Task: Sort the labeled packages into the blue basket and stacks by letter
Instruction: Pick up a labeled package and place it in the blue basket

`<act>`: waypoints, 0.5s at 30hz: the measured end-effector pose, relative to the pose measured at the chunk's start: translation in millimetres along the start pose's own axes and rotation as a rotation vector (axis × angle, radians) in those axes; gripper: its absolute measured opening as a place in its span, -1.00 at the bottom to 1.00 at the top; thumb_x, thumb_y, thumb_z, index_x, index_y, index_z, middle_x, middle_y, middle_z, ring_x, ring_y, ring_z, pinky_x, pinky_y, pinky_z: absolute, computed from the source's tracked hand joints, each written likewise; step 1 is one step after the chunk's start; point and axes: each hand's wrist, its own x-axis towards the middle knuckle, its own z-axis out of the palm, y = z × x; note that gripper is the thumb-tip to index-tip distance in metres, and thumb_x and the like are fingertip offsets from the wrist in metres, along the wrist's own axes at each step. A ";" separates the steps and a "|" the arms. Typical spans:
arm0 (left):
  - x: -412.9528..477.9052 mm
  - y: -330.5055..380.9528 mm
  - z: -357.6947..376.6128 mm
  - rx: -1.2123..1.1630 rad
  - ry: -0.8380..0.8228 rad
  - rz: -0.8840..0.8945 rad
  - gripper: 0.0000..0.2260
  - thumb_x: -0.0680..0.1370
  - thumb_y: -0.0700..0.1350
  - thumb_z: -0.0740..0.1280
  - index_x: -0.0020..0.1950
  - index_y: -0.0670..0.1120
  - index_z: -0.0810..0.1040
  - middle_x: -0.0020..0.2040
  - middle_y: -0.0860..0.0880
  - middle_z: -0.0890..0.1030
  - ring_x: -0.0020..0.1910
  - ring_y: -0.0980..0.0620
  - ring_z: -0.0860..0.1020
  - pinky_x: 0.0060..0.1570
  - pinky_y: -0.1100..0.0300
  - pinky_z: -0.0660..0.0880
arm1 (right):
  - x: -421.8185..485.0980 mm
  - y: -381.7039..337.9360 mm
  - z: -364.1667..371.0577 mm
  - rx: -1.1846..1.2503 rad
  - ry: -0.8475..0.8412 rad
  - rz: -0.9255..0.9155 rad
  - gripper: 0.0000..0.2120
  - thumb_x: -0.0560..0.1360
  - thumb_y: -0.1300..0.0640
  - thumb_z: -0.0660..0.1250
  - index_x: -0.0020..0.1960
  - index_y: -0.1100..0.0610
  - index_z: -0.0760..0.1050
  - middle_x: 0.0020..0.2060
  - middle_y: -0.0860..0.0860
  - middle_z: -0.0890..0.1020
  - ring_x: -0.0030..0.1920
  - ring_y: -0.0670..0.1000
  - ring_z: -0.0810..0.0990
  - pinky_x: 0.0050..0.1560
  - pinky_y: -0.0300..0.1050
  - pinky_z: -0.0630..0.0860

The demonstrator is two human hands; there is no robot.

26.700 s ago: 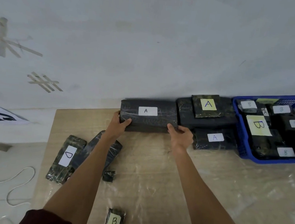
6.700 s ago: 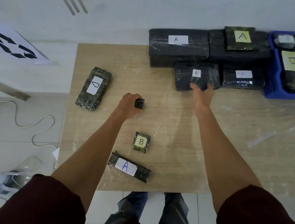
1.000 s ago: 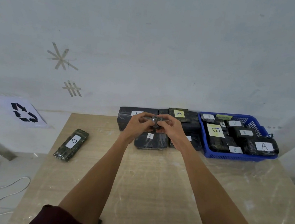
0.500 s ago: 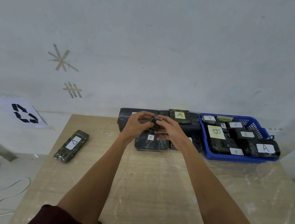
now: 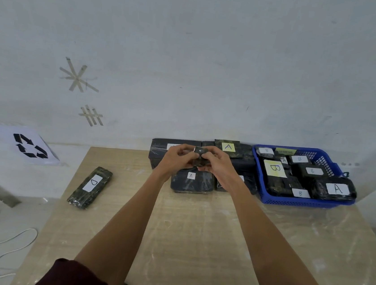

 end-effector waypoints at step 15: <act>8.7 -4.1 -4.0 0.004 0.033 -0.038 -0.76 0.55 -0.20 0.46 0.21 -0.17 0.60 0.02 -0.25 0.70 0.03 -0.20 0.70 0.11 -0.06 0.64 | 0.3 -5.9 4.8 -0.135 -0.004 -0.053 -0.81 0.64 0.25 0.29 0.23 0.19 0.53 0.00 0.21 0.62 -0.02 0.11 0.69 -0.07 -0.11 0.67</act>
